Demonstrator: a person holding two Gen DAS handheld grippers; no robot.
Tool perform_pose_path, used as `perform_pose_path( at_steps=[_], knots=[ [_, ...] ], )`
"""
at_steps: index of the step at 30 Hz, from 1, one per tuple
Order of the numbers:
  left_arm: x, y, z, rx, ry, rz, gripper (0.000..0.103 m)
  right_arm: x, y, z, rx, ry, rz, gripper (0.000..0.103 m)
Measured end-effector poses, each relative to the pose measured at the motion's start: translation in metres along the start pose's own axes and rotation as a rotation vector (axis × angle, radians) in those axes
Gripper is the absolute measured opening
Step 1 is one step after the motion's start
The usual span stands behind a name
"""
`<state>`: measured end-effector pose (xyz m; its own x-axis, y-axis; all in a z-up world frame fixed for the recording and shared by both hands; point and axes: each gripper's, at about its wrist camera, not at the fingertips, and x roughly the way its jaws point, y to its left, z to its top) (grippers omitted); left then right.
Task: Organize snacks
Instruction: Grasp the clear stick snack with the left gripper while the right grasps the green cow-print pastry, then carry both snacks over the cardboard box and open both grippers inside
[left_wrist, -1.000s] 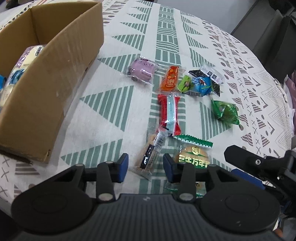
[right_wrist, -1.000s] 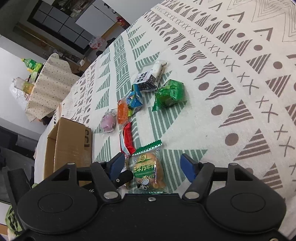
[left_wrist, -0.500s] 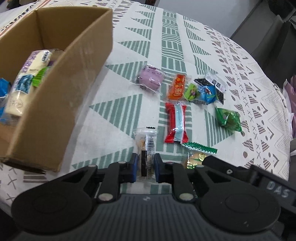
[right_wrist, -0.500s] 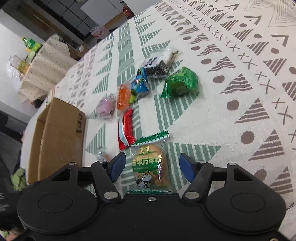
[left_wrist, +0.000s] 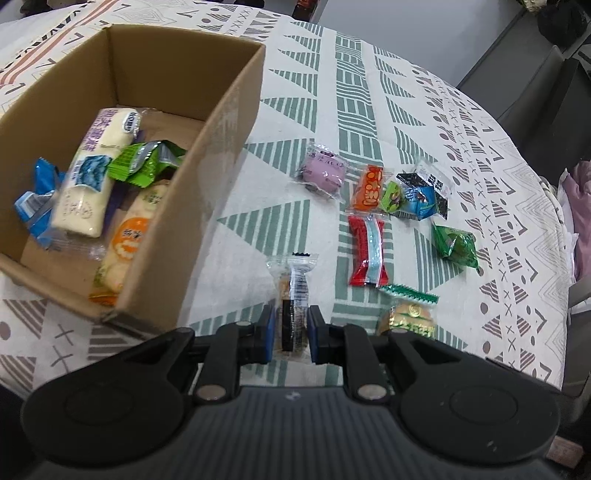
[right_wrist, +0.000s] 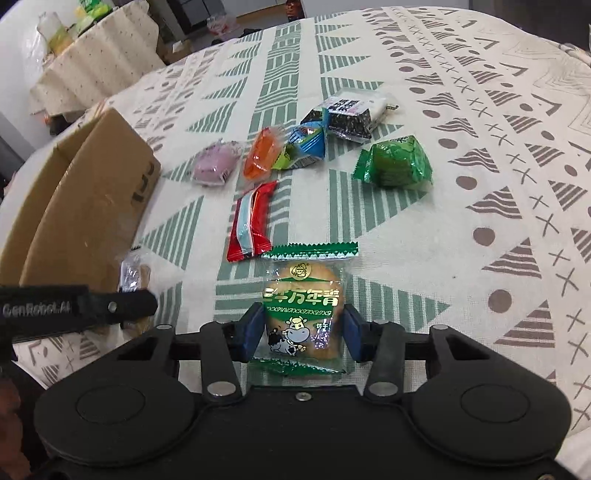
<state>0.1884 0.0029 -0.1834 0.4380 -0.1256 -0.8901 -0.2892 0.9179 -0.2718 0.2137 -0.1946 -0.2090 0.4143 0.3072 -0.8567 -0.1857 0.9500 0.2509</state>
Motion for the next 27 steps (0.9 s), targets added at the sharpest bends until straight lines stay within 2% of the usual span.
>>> perform_pose_path(
  at_steps=[4, 7, 10, 16, 27],
  knots=[
    [-0.013, 0.003, -0.004, 0.000, -0.018, -0.006, 0.017, -0.011, 0.000, 0.000, 0.009, -0.026, -0.002, 0.043],
    [-0.025, 0.004, -0.005, -0.004, -0.034, -0.012, 0.017, -0.025, -0.002, 0.001, 0.048, -0.062, 0.039, 0.043],
    [-0.039, 0.004, -0.005, -0.001, -0.050, -0.020, 0.017, -0.042, -0.006, 0.005, 0.123, -0.070, 0.114, 0.043],
    [-0.065, 0.003, -0.001, 0.004, -0.083, -0.039, 0.017, -0.076, 0.010, 0.015, 0.093, -0.148, 0.133, 0.043],
    [-0.103, 0.011, 0.016, -0.022, -0.165, -0.054, 0.017, -0.103, 0.038, 0.031, 0.100, -0.228, 0.189, 0.043]
  ],
)
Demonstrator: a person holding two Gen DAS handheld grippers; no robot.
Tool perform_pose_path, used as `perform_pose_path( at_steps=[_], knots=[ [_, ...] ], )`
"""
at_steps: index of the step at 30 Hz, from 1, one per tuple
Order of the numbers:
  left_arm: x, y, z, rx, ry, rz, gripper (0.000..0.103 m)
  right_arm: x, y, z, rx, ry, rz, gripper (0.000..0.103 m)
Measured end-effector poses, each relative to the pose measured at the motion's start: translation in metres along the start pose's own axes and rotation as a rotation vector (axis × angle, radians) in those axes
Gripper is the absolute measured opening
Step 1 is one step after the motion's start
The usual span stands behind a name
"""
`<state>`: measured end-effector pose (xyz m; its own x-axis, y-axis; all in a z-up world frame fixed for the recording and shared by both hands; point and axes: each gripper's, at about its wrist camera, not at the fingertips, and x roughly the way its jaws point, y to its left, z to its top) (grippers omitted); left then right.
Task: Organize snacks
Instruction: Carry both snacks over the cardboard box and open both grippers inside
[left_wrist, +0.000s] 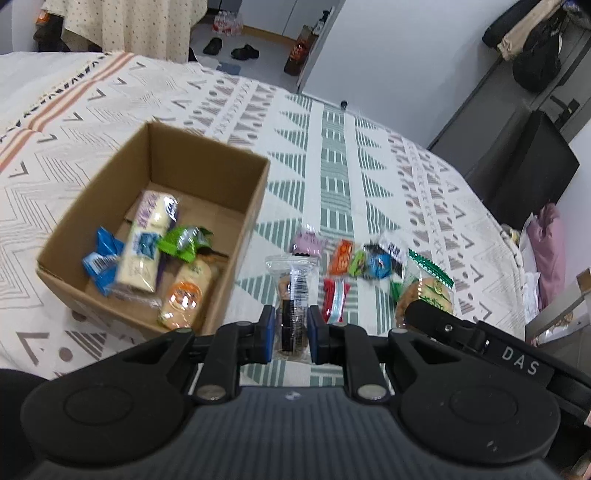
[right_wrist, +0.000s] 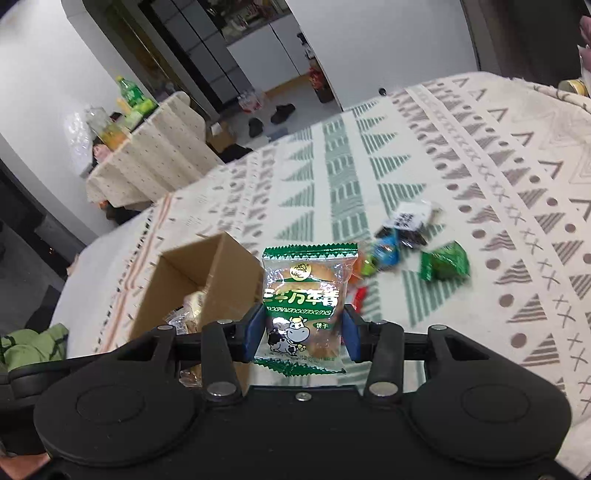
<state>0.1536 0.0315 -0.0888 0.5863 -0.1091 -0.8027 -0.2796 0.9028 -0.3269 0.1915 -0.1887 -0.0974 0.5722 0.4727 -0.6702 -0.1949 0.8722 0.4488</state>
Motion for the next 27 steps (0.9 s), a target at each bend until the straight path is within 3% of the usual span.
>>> perform_pose_path(
  at_steps=[13, 27],
  knots=[
    [-0.024, 0.040, 0.033, -0.051, -0.067, 0.018, 0.017, 0.006, 0.042, 0.014, -0.017, -0.048, 0.044, 0.043],
    [-0.011, 0.100, 0.059, -0.144, -0.065, 0.035, 0.017, 0.052, 0.089, 0.018, -0.049, 0.009, 0.077, 0.043]
  ],
)
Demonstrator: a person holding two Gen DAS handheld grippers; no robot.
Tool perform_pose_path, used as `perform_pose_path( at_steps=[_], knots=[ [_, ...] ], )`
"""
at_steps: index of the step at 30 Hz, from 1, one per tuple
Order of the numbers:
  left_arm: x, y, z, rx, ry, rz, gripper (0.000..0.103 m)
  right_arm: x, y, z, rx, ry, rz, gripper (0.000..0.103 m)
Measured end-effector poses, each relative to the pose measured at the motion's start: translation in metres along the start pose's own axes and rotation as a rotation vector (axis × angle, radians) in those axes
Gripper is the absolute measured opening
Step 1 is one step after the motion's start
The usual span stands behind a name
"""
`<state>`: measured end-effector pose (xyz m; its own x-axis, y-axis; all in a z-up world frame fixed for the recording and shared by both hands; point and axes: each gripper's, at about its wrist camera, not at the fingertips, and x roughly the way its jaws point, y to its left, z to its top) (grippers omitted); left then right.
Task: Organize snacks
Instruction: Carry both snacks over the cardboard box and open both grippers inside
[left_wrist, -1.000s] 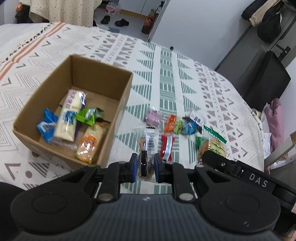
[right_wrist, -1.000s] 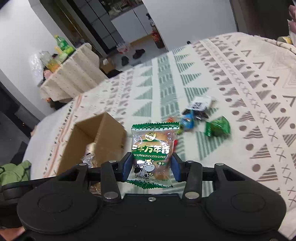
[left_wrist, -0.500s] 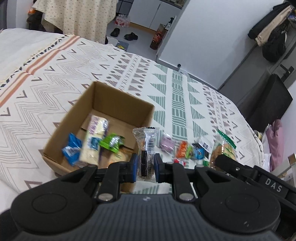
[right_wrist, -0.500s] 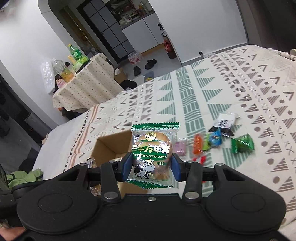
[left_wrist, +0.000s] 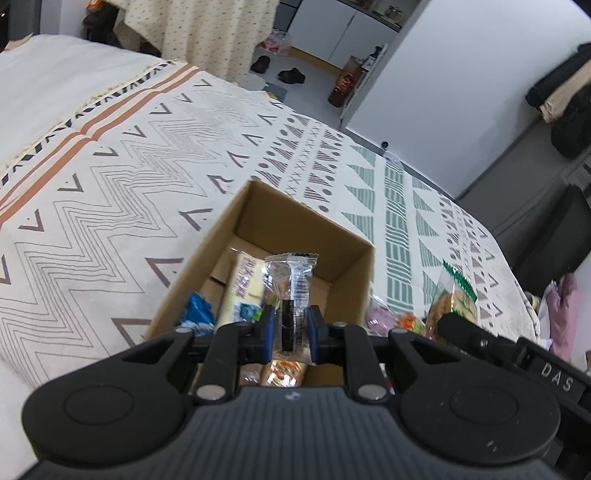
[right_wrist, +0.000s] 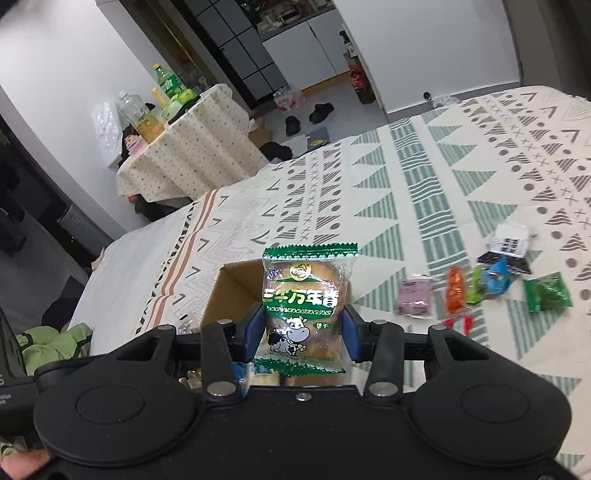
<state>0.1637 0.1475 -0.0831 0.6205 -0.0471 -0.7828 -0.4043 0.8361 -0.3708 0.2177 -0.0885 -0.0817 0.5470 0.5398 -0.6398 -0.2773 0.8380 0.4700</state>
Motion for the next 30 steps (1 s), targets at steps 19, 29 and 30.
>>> perform_pose_path(
  at_steps=[19, 29, 30],
  knots=[
    [0.042, 0.025, 0.033, -0.025, 0.035, 0.018, 0.030, 0.060, 0.021, 0.011, 0.010, 0.059, 0.024, 0.044],
    [0.040, 0.029, 0.028, -0.049, 0.053, 0.048, 0.067, 0.049, 0.012, 0.007, 0.024, 0.040, 0.019, 0.068],
    [0.040, 0.027, 0.027, -0.046, 0.054, 0.059, 0.071, 0.044, 0.010, 0.006, 0.022, 0.034, 0.012, 0.071]
  ],
)
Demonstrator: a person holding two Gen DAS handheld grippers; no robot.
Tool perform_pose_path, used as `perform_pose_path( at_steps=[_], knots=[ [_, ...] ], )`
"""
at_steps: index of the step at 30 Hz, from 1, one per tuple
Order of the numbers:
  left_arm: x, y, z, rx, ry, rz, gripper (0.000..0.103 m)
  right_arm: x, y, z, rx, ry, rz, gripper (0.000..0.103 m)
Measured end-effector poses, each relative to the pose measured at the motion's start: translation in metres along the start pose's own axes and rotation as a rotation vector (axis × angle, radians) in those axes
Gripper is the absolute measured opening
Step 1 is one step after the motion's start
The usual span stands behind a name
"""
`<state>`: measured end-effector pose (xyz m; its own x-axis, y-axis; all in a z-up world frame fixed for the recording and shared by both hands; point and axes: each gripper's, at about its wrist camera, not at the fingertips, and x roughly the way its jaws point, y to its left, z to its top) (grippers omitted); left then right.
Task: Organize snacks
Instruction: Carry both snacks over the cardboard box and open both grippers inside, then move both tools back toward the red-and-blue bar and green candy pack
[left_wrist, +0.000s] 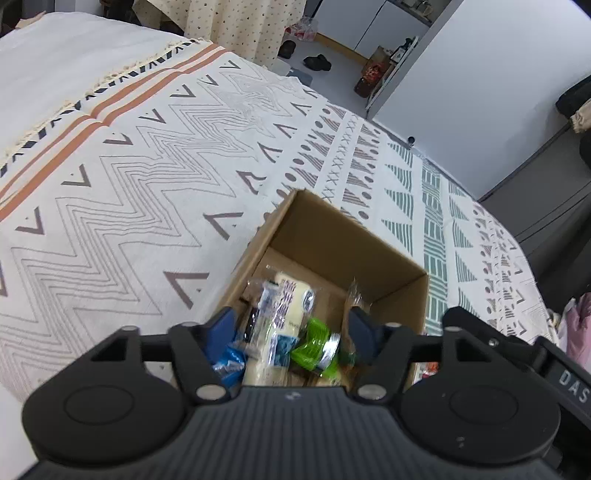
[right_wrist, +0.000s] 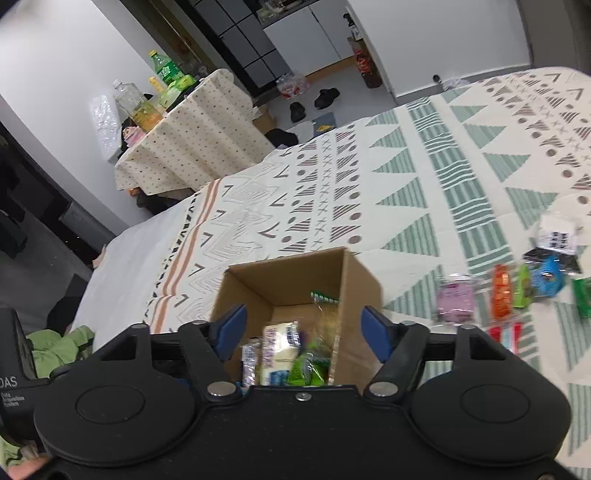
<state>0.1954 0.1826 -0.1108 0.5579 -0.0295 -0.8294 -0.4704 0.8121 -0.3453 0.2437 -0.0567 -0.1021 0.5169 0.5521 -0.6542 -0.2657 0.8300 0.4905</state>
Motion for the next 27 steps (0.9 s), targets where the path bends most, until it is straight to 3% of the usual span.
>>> perform_pose_path(
  at_steps=[3, 11, 15, 19, 27],
  knots=[
    [-0.005, -0.006, -0.006, 0.009, -0.001, 0.010, 0.074, -0.012, -0.008, -0.002, -0.001, -0.018, -0.011, 0.082],
    [-0.021, -0.029, -0.022, 0.038, -0.015, 0.031, 0.084, -0.050, -0.032, -0.006, -0.022, -0.046, -0.041, 0.093],
    [-0.033, -0.044, -0.031, 0.061, -0.040, 0.039, 0.094, -0.068, -0.043, -0.010, -0.024, -0.061, -0.040, 0.103],
    [-0.043, -0.059, -0.043, 0.111, -0.060, 0.037, 0.103, -0.084, -0.052, -0.012, -0.029, -0.073, -0.047, 0.103],
    [-0.051, -0.083, -0.066, 0.131, -0.053, 0.017, 0.103, -0.112, -0.073, -0.015, -0.044, -0.109, -0.085, 0.103]
  ],
)
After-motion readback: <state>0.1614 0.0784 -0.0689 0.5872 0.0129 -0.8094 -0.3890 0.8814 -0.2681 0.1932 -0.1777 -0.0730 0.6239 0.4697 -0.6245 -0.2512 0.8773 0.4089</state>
